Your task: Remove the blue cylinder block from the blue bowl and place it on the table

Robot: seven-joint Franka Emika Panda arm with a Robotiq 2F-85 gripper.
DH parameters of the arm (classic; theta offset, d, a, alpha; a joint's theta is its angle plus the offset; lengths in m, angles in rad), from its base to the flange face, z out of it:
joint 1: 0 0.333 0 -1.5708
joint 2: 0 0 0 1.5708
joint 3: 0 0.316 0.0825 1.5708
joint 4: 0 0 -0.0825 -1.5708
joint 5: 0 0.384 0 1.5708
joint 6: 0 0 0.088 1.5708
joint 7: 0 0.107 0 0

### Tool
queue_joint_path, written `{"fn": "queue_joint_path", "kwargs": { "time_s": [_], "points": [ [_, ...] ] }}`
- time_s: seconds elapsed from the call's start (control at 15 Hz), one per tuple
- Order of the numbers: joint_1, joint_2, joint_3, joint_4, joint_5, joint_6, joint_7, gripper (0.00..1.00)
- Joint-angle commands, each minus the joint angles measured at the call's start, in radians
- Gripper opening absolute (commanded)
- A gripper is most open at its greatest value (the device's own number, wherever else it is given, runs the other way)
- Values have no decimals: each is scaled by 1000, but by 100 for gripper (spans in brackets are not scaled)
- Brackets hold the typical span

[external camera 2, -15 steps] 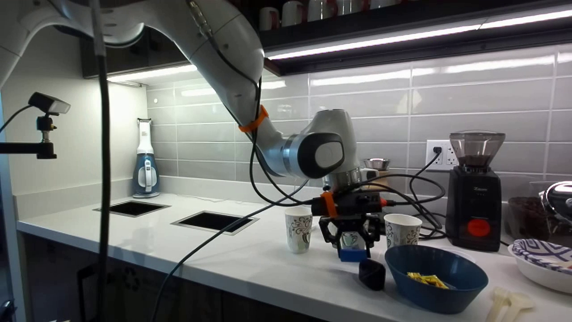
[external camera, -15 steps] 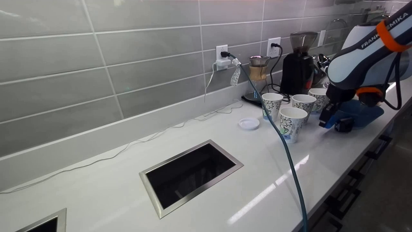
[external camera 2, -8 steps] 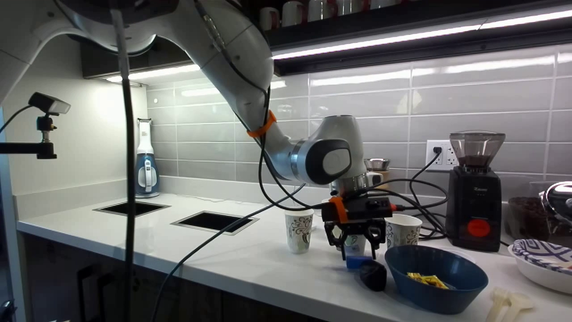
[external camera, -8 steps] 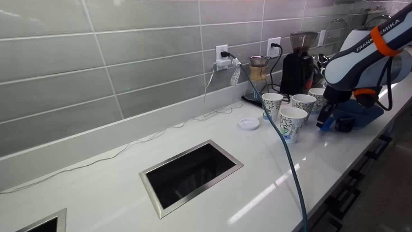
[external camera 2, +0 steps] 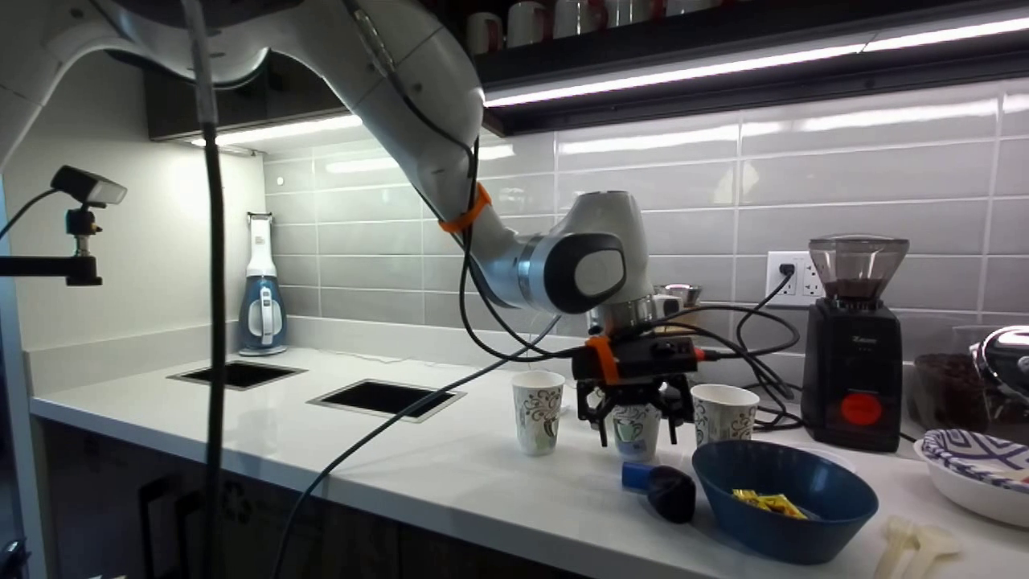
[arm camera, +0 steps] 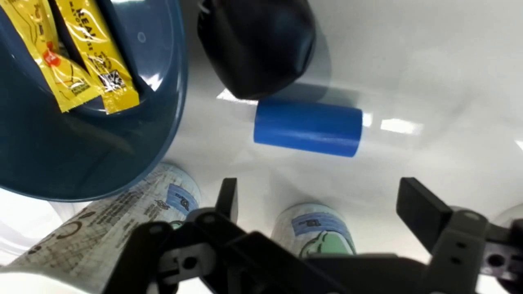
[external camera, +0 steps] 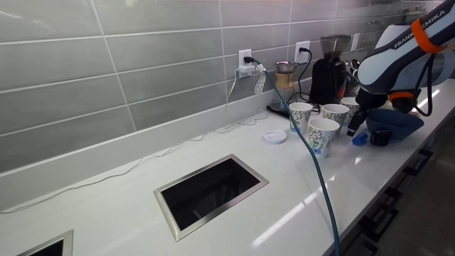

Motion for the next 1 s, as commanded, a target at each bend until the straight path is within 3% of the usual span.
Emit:
{"fn": "queue_joint_path", "kwargs": {
  "time_s": [0.0,0.2,0.6,0.93],
  "points": [
    [5,-149,-8,-107,51,-106,64,100],
    [4,-269,-24,-163,99,-203,126,100],
    [3,-505,-102,-236,257,-263,248,100],
    [41,-668,-176,-309,479,-312,172,100]
  ]
}}
